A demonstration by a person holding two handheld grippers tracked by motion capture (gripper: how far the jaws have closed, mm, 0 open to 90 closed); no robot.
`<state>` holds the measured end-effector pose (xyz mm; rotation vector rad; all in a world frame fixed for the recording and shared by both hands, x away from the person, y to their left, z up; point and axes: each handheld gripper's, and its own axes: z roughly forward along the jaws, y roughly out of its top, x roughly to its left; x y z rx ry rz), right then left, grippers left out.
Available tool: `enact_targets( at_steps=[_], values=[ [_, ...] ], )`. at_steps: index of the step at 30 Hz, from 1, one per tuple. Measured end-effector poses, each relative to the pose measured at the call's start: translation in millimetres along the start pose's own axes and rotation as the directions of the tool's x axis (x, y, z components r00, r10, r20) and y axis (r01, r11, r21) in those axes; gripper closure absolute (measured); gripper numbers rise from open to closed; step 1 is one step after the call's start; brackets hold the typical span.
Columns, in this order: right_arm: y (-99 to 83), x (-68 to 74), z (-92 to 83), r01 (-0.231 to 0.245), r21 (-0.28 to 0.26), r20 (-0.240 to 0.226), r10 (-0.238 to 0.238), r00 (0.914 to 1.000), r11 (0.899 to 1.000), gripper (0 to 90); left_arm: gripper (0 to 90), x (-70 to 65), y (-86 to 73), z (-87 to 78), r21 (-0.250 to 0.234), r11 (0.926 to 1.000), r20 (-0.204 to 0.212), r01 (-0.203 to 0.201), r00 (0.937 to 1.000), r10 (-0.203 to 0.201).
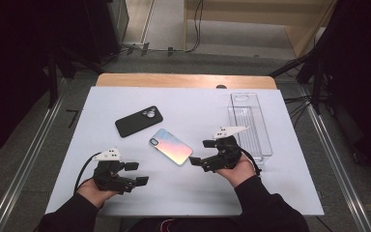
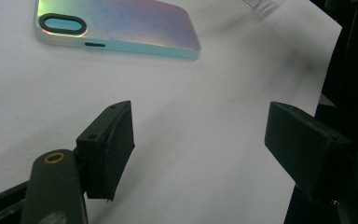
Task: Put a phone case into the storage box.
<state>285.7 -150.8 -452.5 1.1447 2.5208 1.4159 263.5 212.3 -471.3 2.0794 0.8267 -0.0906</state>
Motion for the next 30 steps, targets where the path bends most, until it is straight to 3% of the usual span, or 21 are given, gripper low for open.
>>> enact_targets(
  at_steps=[6,8,9,16,20,23,30],
  values=[
    [7.9,-2.9,6.2,0.010,0.000,0.003,-0.010,0.9999,1.000,10.5,24.3,0.1,-0.1,-0.1,-0.001,1.0000,0.000,0.000,1.0000,0.000],
    [9.2,-2.8,7.2,0.015,0.003,0.006,-0.015,0.9999,1.000,7.3,24.3,0.1,-0.1,-0.1,-0.001,1.0000,0.000,0.000,1.0000,0.000],
    [11.8,-3.1,11.5,0.024,0.018,0.008,-0.024,0.9997,1.000,0.0,24.3,0.0,-0.1,0.0,-0.001,1.0000,0.000,0.000,1.0000,0.000],
    [19.7,-3.9,23.2,0.020,0.003,0.009,-0.020,0.9998,1.000,0.0,24.3,0.0,0.0,-0.2,-0.003,1.0000,0.000,0.003,1.0000,-0.003],
    [27.1,-3.0,32.7,0.011,0.018,0.047,-0.012,0.9988,1.000,0.0,24.3,0.1,-0.1,-0.4,-0.003,1.0000,0.000,0.003,1.0000,-0.003],
    [30.6,-4.9,35.7,0.004,-0.005,0.016,-0.003,0.9999,1.000,0.0,24.3,0.2,0.0,-0.7,-0.002,1.0000,0.001,0.004,1.0000,-0.004],
    [39.0,-7.7,43.9,0.005,-0.005,0.007,-0.005,1.0000,1.000,0.0,24.3,0.2,0.0,-0.7,-0.003,1.0000,0.001,0.005,1.0000,-0.005]
  ],
)
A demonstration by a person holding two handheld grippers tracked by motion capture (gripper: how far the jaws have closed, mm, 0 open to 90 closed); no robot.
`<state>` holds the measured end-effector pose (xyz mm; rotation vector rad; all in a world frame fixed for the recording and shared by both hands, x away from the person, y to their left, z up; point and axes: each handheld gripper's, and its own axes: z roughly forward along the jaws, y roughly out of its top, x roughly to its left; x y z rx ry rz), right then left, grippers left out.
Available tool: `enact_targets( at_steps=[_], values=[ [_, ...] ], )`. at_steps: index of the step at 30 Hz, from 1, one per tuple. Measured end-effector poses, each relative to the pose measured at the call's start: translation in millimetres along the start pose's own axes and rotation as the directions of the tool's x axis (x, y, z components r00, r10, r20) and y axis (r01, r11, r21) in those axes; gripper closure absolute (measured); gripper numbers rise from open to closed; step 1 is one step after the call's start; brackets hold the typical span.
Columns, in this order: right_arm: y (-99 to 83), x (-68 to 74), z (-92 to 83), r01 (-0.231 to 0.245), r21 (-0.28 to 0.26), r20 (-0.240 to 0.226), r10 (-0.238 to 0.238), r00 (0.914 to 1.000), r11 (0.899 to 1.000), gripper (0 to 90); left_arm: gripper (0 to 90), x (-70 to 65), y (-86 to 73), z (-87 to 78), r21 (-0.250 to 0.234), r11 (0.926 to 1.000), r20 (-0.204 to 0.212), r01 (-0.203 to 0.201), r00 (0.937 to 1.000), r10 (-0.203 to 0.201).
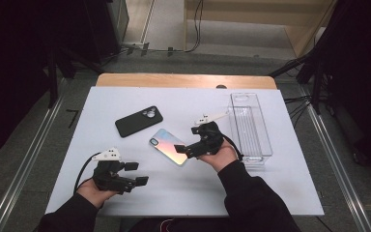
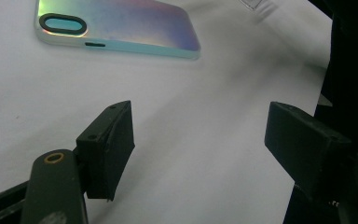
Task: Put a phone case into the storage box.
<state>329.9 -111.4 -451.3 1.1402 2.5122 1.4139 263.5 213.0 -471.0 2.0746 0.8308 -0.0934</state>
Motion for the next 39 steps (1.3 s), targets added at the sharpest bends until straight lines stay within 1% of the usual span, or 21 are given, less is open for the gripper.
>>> enact_targets(
  at_steps=[1,3,4,5,6,9,14,18,20,21,26,29,33,36,39],
  values=[
    [1.3,-1.0,1.6,0.001,-0.005,-0.008,-0.001,1.0000,1.000,0.0,24.3,0.0,-0.1,0.0,0.000,1.0000,-0.001,0.000,1.0000,0.000],
    [5.3,-2.0,8.4,0.011,0.003,-0.002,-0.011,0.9999,1.000,0.0,24.3,0.2,-0.2,0.1,0.000,1.0000,-0.001,0.001,1.0000,-0.001],
    [5.3,-2.0,8.4,0.011,0.003,-0.002,-0.011,0.9999,1.000,0.0,24.3,0.3,-0.2,0.1,0.000,1.0000,-0.001,0.001,1.0000,-0.001],
    [7.5,-2.5,14.5,0.011,0.006,-0.005,-0.011,0.9999,1.000,0.0,24.3,0.4,-0.2,0.1,-0.001,1.0000,0.000,0.002,1.0000,-0.002],
    [7.5,-2.5,14.5,0.011,0.006,-0.005,-0.011,0.9999,1.000,0.0,24.3,0.7,-0.1,-0.2,0.001,1.0000,0.000,0.000,1.0000,0.000],
    [11.7,-1.8,25.2,0.018,0.008,-0.007,-0.018,0.9998,1.000,0.0,24.3,0.7,-0.2,-0.4,0.000,1.0000,0.001,0.006,1.0000,-0.006],
    [15.9,-2.2,30.4,0.016,0.008,-0.009,-0.016,0.9998,1.000,0.0,24.3,0.9,-0.2,-0.6,-0.002,1.0000,0.003,0.008,1.0000,-0.008],
    [20.7,-3.1,33.2,0.017,-0.002,-0.012,-0.017,0.9998,1.000,0.0,24.3,0.9,-0.2,-0.4,-0.001,1.0000,0.002,0.001,1.0000,-0.001],
    [23.4,-3.7,35.1,0.003,-0.009,-0.020,-0.004,0.9998,1.000,0.0,24.3,0.9,-0.2,-0.5,-0.001,1.0000,0.002,0.000,1.0000,0.000],
    [24.7,-3.9,38.2,0.008,-0.005,-0.016,-0.008,0.9998,1.000,0.0,24.2,1.0,-0.3,-0.5,-0.003,1.0000,0.003,0.001,1.0000,-0.001],
    [20.9,-5.2,45.6,0.014,0.019,-0.010,-0.014,0.9998,1.000,0.0,24.3,1.3,-0.4,-1.0,-0.005,1.0000,-0.002,0.003,1.0000,-0.003],
    [19.0,-5.7,48.1,0.018,0.018,-0.004,-0.018,0.9998,1.000,0.0,24.3,1.2,-0.4,-1.1,-0.004,1.0000,-0.001,0.002,1.0000,-0.002],
    [12.9,-7.8,52.8,0.005,0.023,-0.004,-0.004,1.0000,1.000,0.0,24.3,1.2,-0.5,-1.3,-0.008,1.0000,0.001,0.002,1.0000,-0.002],
    [6.9,-8.5,56.6,0.013,0.039,0.012,-0.014,0.9998,0.999,0.0,24.3,1.4,-0.5,-1.2,-0.008,1.0000,0.002,0.002,1.0000,-0.002],
    [2.4,-9.1,59.8,0.013,0.049,0.010,-0.014,0.9999,0.999,0.0,24.2,1.2,-0.4,-1.1,-0.008,1.0000,0.001,0.001,1.0000,-0.001]
  ],
)
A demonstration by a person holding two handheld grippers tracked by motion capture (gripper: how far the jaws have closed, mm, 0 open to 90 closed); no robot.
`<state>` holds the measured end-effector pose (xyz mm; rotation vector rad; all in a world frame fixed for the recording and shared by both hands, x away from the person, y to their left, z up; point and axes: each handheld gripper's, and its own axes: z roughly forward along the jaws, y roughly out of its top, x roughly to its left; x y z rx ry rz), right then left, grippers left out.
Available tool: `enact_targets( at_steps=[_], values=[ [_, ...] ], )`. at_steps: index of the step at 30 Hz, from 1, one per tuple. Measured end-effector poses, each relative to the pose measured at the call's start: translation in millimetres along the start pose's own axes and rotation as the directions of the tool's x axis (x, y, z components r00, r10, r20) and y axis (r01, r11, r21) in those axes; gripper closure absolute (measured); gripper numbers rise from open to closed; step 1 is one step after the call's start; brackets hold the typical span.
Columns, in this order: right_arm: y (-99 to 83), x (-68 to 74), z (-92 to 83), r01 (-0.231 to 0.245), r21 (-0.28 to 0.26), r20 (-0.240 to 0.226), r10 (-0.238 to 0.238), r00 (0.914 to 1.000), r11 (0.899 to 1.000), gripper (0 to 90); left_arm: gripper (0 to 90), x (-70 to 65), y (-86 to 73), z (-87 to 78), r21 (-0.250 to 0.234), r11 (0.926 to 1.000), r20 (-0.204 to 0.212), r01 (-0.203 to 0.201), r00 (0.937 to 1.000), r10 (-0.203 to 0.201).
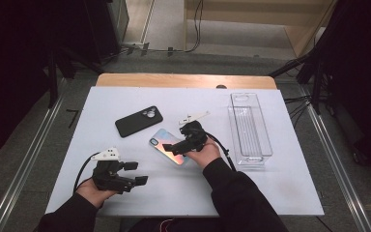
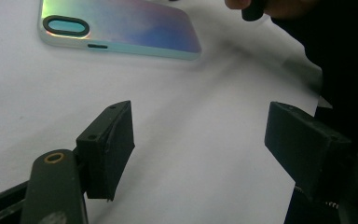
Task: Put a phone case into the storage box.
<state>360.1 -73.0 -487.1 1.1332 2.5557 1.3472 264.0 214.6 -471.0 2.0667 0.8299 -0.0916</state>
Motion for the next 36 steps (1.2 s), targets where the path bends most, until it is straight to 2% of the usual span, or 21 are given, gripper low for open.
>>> enact_targets(
  at_steps=[8,19,23,26,31,32,33,34,35,36],
  values=[
    [-9.4,0.2,8.5,-0.001,0.030,0.011,0.001,0.9999,1.000,0.0,24.2,0.1,0.0,-0.1,0.000,1.0000,-0.001,0.002,1.0000,-0.002],
    [-18.1,3.6,20.2,0.020,0.054,0.031,-0.022,0.9993,0.998,0.0,24.3,0.0,-0.1,-0.2,0.000,1.0000,-0.001,0.001,1.0000,-0.001],
    [-23.3,5.1,24.1,0.054,0.061,0.051,-0.057,0.9971,0.997,0.0,24.3,0.0,-0.1,-0.2,0.000,1.0000,-0.001,0.002,1.0000,-0.002],
    [-24.6,9.2,25.8,0.087,0.070,0.083,-0.093,0.9922,0.994,0.0,24.3,0.0,0.1,-0.1,0.002,1.0000,-0.002,0.001,1.0000,-0.001],
    [-24.8,12.6,27.4,0.107,0.082,0.107,-0.116,0.9875,0.991,0.0,24.3,-0.1,0.0,-0.1,-0.001,1.0000,-0.003,0.001,1.0000,-0.001],
    [-25.4,14.8,27.5,0.118,0.086,0.138,-0.129,0.9819,0.989,3.4,24.3,-0.1,0.0,-0.1,0.001,1.0000,-0.003,0.001,1.0000,-0.001],
    [-25.4,14.8,27.5,0.118,0.086,0.138,-0.129,0.9819,0.989,3.4,24.3,-0.1,0.1,-0.1,0.000,1.0000,-0.003,0.001,1.0000,-0.001],
    [-25.9,17.4,27.9,0.127,0.094,0.165,-0.141,0.9761,0.987,4.3,24.3,-0.1,0.1,-0.3,0.000,1.0000,-0.003,0.002,1.0000,-0.002],
    [-25.9,17.4,27.9,0.127,0.094,0.165,-0.141,0.9761,0.987,4.3,24.3,-0.1,0.0,-0.2,-0.001,1.0000,-0.003,0.002,1.0000,-0.002],
    [-26.2,19.7,29.1,0.140,0.103,0.183,-0.157,0.9705,0.985,5.4,24.3,0.0,0.0,-0.2,-0.001,1.0000,-0.003,0.002,1.0000,-0.002]
  ],
)
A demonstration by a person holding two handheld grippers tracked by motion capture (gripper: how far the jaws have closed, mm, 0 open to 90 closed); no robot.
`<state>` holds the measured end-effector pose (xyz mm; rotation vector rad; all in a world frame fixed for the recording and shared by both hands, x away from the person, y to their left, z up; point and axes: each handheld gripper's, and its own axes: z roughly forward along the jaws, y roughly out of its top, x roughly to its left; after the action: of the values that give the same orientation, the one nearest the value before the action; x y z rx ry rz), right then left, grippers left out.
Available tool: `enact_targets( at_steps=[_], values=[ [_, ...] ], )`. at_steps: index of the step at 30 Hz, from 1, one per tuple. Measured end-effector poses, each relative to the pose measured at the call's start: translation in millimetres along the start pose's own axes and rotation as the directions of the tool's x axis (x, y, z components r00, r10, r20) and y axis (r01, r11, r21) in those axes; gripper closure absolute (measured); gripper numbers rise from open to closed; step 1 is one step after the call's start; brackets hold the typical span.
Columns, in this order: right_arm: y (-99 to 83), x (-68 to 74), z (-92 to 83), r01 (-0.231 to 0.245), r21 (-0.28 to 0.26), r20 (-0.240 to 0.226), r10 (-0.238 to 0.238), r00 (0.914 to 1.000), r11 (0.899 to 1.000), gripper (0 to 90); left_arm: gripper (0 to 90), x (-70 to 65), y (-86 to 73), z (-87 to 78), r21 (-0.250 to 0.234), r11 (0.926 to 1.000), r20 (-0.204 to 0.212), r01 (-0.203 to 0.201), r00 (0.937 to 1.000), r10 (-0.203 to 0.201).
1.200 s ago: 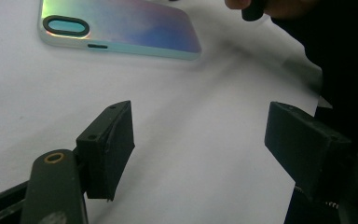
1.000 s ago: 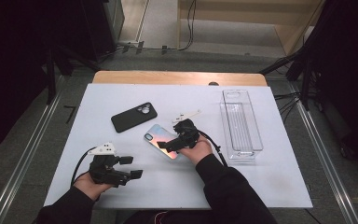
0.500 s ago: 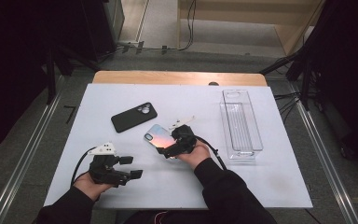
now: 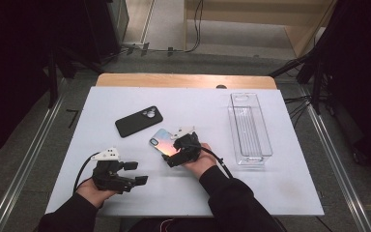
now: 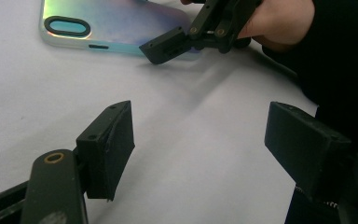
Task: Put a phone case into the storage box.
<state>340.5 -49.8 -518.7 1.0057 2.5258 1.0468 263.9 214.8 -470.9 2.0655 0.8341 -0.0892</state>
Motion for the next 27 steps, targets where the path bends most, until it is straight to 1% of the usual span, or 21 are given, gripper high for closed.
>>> enact_targets(
  at_steps=[1,6,7,8,17,20,21,22,23,24,26,27],
  values=[
    [0.1,1.3,0.4,0.021,0.005,0.016,-0.021,0.9997,1.000,5.6,24.3,0.0,0.0,0.1,0.000,1.0000,0.000,0.001,1.0000,-0.001],
    [0.0,1.6,0.3,0.023,0.005,0.019,-0.023,0.9995,1.000,7.0,24.3,0.0,0.1,0.0,0.001,1.0000,-0.001,0.001,1.0000,-0.001],
    [-0.1,1.9,0.0,0.024,0.003,0.019,-0.024,0.9995,1.000,8.7,24.3,-0.1,0.2,0.0,0.002,1.0000,-0.003,0.002,1.0000,-0.002],
    [-0.8,2.1,-1.3,0.022,-0.008,0.014,-0.022,0.9997,1.000,14.3,24.3,0.0,0.2,0.0,0.001,1.0000,0.000,0.003,1.0000,-0.003],
    [-0.8,1.1,-1.8,0.022,-0.014,0.008,-0.022,0.9997,1.000,14.9,24.3,0.2,0.6,-0.3,-0.006,0.9999,-0.003,0.009,1.0000,-0.009],
    [-0.6,-1.1,-2.6,0.012,-0.019,-0.007,-0.012,0.9999,1.000,15.0,24.3,0.2,0.9,0.0,-0.007,0.9999,-0.001,0.014,0.9999,-0.014],
    [-0.5,-2.0,-3.2,0.000,-0.019,-0.017,0.000,0.9999,1.000,14.9,24.3,0.0,1.0,0.1,-0.008,0.9999,-0.001,0.015,0.9999,-0.015],
    [-0.5,-2.0,-3.2,0.000,-0.019,-0.017,0.000,0.9999,1.000,14.9,24.3,-0.1,1.1,0.1,-0.008,0.9998,0.000,0.016,0.9999,-0.016],
    [-0.2,-2.8,-4.0,-0.015,-0.021,-0.027,0.014,0.9995,1.000,15.0,24.3,-0.2,1.4,0.1,-0.010,0.9998,0.000,0.019,0.9998,-0.019],
    [0.7,-4.5,-6.3,-0.026,-0.037,-0.045,0.024,0.9987,0.999,15.0,24.3,0.0,2.0,-0.2,-0.013,0.9995,0.005,0.028,0.9996,-0.028],
    [1.5,-5.2,-7.9,-0.026,-0.045,-0.050,0.024,0.9985,0.999,15.0,24.3,0.0,2.3,-0.3,-0.016,0.9993,0.006,0.034,0.9994,-0.034],
    [3.1,-6.4,-12.6,-0.047,-0.055,-0.070,0.043,0.9966,0.997,15.0,24.3,0.2,2.5,-0.6,-0.018,0.9992,0.007,0.037,0.9993,-0.037]
  ],
)
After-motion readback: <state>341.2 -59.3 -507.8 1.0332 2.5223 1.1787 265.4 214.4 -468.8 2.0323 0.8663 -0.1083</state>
